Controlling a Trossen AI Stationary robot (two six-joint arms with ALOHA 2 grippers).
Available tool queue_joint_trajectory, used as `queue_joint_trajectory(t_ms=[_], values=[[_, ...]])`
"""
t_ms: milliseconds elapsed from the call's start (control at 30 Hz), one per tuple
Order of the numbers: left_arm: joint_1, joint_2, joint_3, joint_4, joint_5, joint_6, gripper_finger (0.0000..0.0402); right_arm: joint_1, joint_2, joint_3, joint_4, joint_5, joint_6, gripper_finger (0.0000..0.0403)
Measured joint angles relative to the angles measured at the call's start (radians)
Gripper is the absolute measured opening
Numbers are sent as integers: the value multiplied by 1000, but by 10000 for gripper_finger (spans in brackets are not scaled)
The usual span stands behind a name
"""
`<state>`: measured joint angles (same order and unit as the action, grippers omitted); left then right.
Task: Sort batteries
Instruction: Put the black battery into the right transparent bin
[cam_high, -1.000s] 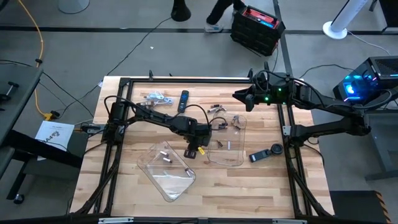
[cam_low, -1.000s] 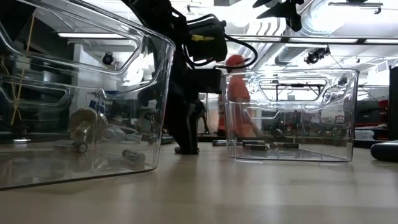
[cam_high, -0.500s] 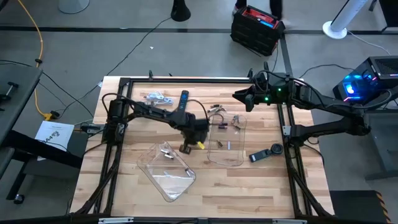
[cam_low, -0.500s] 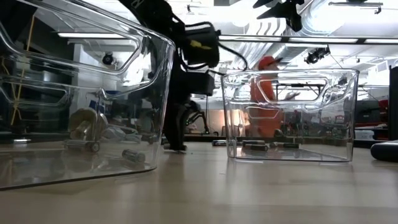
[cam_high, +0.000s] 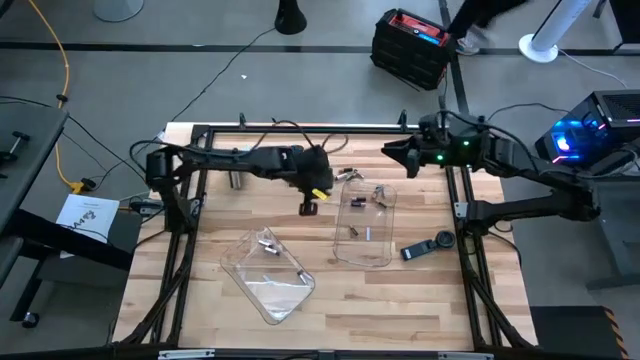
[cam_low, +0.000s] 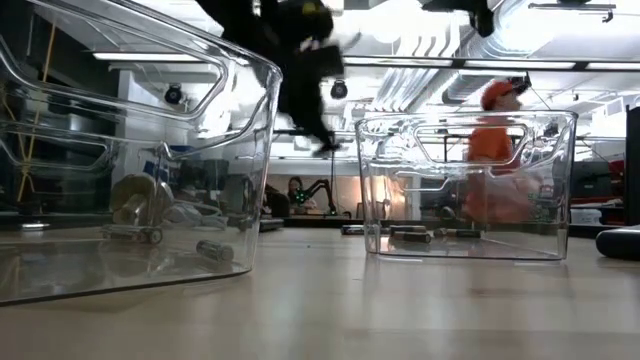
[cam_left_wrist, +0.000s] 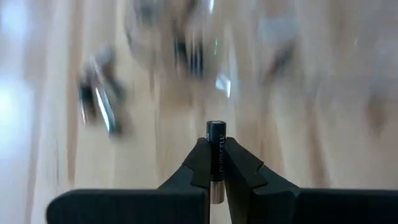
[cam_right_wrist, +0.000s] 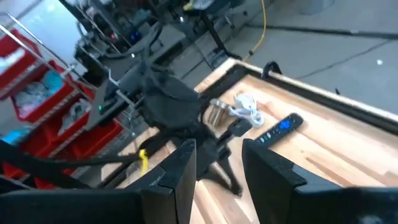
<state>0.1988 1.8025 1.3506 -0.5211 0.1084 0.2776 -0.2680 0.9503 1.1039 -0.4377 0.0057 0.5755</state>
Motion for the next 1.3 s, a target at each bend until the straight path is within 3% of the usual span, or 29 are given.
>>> queue_joint_trajectory(t_ms=[233,367,500,733,933,1167,1300], values=[[-61,-54,4,307,49,-94,8,0,-44,0,2,46,0,126],[-113,-4,2,384,50,-128,12,0,-29,0,2,48,0,126],[-152,76,2,466,49,-170,48,0,-1,0,2,50,0,126],[-146,130,90,349,11,-194,123,-6,26,0,2,50,0,126],[-42,107,211,129,-129,-89,160,-43,25,0,2,51,8,126],[192,127,222,49,-18,-128,169,-77,25,0,-14,41,-7,126],[249,198,222,42,41,-193,170,-95,25,0,-30,40,-7,126]])
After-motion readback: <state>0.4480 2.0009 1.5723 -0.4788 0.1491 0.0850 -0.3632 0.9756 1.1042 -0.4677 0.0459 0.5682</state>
